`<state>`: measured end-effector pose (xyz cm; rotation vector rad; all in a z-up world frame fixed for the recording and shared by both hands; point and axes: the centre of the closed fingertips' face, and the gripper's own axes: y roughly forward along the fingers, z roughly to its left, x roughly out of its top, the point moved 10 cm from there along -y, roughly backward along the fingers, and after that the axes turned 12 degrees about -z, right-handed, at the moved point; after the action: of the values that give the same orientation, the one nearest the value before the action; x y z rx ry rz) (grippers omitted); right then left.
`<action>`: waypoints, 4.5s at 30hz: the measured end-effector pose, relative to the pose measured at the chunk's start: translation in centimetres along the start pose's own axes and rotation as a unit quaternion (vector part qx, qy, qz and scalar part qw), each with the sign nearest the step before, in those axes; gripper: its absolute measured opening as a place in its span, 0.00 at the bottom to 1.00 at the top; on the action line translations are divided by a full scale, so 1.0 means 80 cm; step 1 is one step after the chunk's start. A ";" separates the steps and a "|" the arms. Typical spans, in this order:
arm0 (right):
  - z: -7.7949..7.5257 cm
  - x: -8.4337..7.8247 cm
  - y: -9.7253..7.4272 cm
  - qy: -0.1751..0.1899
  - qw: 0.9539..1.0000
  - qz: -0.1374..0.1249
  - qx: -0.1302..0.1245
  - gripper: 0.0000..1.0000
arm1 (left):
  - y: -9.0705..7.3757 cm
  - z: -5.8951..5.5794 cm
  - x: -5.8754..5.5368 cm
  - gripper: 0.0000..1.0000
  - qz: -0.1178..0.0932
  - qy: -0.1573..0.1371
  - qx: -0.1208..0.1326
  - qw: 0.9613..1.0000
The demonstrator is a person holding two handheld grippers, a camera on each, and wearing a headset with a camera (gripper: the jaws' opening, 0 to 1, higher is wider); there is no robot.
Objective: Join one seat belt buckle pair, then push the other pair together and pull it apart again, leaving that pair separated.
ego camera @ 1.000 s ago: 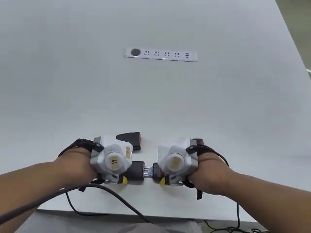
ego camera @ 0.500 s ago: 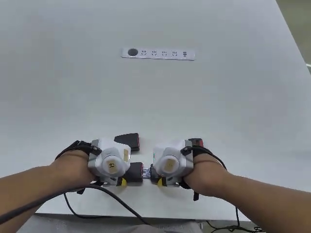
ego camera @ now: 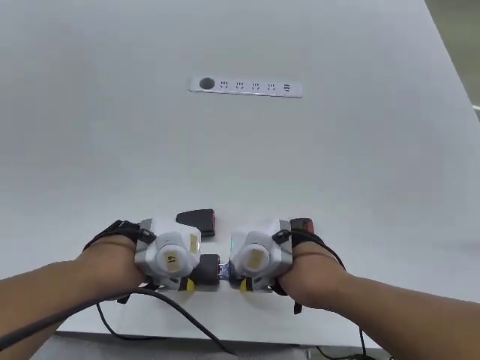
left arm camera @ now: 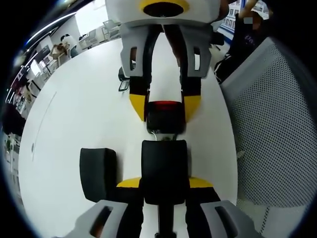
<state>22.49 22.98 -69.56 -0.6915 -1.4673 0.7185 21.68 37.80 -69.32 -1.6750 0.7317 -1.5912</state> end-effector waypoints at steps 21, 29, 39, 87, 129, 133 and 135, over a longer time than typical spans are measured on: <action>0.005 0.010 0.007 -0.012 1.000 0.016 0.002 0.30 | -0.002 -0.004 0.004 0.32 0.000 0.003 -0.002 1.000; 0.007 0.007 0.000 -0.013 1.000 0.015 0.004 0.30 | -0.003 -0.004 0.004 0.33 -0.001 0.002 -0.002 1.000; 0.005 0.001 -0.001 -0.015 1.000 0.006 0.006 0.31 | -0.003 -0.002 0.003 0.33 0.001 0.002 -0.005 1.000; 0.002 0.002 0.000 -0.010 1.000 -0.011 0.005 0.31 | -0.002 0.004 -0.002 0.33 -0.005 0.000 -0.007 1.000; 0.000 -0.002 0.000 -0.006 1.000 -0.015 -0.004 0.32 | -0.007 0.000 0.000 0.33 -0.002 -0.014 0.003 1.000; 0.000 -0.003 0.000 -0.013 1.000 -0.020 -0.001 0.32 | -0.007 0.001 -0.001 0.34 0.001 -0.015 0.001 1.000; 0.000 -0.003 0.000 -0.011 1.000 -0.021 -0.002 0.33 | -0.007 0.002 -0.001 0.34 0.002 -0.014 -0.001 1.000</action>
<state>22.46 22.78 -69.72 -0.6545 -1.5000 0.6933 21.78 38.19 -68.94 -1.6925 0.7218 -1.5627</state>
